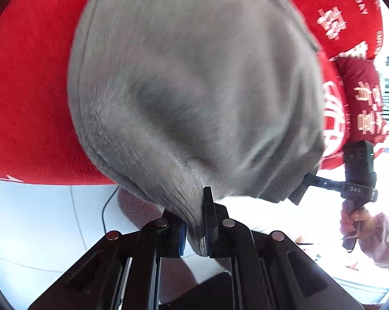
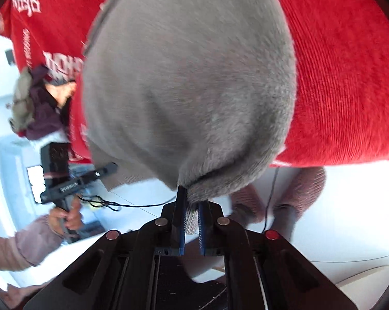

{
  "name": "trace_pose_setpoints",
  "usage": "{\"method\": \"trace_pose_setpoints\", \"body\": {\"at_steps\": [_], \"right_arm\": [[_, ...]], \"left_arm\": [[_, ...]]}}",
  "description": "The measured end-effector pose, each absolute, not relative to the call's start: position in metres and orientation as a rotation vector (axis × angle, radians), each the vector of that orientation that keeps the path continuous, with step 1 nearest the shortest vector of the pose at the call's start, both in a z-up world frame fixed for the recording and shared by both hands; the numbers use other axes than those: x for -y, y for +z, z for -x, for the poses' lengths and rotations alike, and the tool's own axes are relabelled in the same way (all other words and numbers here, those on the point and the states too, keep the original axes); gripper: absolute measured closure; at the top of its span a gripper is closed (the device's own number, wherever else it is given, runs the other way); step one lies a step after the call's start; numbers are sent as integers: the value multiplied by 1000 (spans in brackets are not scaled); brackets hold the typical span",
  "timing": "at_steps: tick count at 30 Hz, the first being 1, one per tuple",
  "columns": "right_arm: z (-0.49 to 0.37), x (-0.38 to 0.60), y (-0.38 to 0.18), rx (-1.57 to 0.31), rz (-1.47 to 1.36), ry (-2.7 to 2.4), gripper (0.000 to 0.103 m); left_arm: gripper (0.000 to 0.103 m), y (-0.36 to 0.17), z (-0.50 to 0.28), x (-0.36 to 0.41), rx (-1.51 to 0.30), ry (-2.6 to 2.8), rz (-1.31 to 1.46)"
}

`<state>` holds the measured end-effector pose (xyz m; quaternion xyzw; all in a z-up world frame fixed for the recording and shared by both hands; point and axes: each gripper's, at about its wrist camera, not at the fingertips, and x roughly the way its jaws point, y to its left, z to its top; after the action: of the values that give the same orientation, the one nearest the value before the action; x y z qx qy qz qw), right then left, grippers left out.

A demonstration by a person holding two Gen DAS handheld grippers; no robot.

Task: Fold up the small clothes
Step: 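Grasp the sweater hem with both grippers and lift it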

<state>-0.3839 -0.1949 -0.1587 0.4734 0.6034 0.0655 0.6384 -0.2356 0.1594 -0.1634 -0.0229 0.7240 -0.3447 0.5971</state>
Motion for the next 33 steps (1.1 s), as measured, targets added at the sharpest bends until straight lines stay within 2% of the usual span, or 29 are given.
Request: {"method": "trace_pose_setpoints", "body": {"at_steps": [4, 9, 17, 25, 33], "right_arm": [[387, 202, -127, -1269, -1160, 156, 96], [372, 214, -78, -1084, -1223, 150, 96], [337, 239, -19, -849, -1249, 183, 96], [277, 292, 5, -701, -1279, 209, 96], [189, 366, -9, -665, -1311, 203, 96]], "left_arm": [[92, -118, 225, -163, -1611, -855, 114], [92, -61, 173, -166, -1522, -904, 183], [92, -14, 109, -157, -1388, -934, 262], [92, 10, 44, -125, -1294, -886, 318], [92, 0, -44, -60, -1212, -804, 335]]}}
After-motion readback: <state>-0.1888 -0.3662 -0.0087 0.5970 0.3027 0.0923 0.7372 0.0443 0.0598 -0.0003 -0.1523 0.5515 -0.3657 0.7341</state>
